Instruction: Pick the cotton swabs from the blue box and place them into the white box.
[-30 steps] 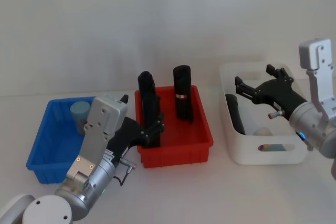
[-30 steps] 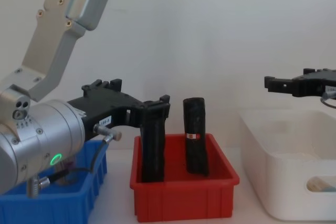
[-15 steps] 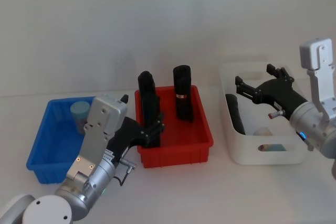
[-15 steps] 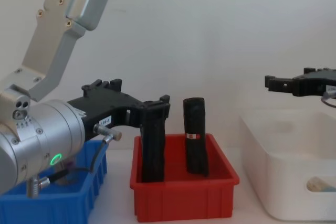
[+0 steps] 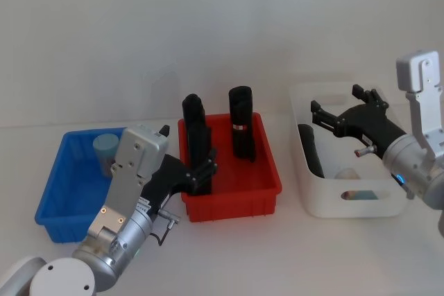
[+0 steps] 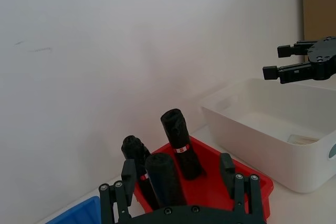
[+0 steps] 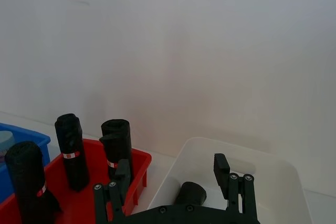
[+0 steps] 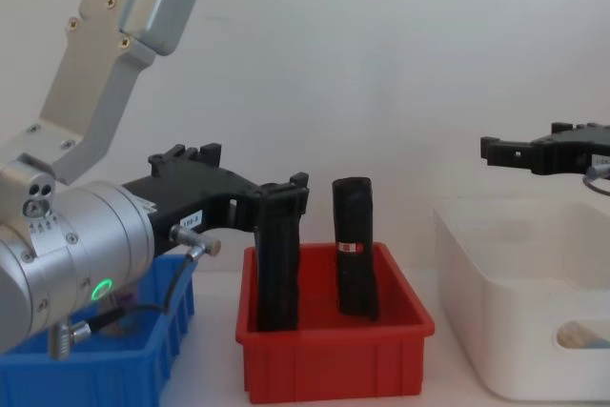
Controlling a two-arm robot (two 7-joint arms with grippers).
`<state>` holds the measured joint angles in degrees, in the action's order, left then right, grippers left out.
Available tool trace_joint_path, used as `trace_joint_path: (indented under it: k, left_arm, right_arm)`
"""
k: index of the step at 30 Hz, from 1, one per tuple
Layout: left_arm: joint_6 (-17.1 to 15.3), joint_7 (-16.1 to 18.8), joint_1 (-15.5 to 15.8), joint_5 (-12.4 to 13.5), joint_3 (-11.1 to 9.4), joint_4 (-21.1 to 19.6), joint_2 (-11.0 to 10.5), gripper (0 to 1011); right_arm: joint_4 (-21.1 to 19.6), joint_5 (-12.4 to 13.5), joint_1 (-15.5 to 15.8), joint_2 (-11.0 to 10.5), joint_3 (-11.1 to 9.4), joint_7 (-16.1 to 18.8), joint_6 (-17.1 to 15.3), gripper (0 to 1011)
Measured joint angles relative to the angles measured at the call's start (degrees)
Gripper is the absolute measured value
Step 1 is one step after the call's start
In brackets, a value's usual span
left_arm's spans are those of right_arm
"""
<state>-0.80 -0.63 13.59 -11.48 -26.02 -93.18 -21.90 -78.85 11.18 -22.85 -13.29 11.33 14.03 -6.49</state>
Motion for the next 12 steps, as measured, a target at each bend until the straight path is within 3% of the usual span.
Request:
trace_joint_path:
  k: [12]
  left_arm:
    - [0.0,0.0,0.0,0.0,0.0,0.0,0.0,1004]
  right_arm:
    - [0.0,0.0,0.0,0.0,0.0,0.0,0.0,1002]
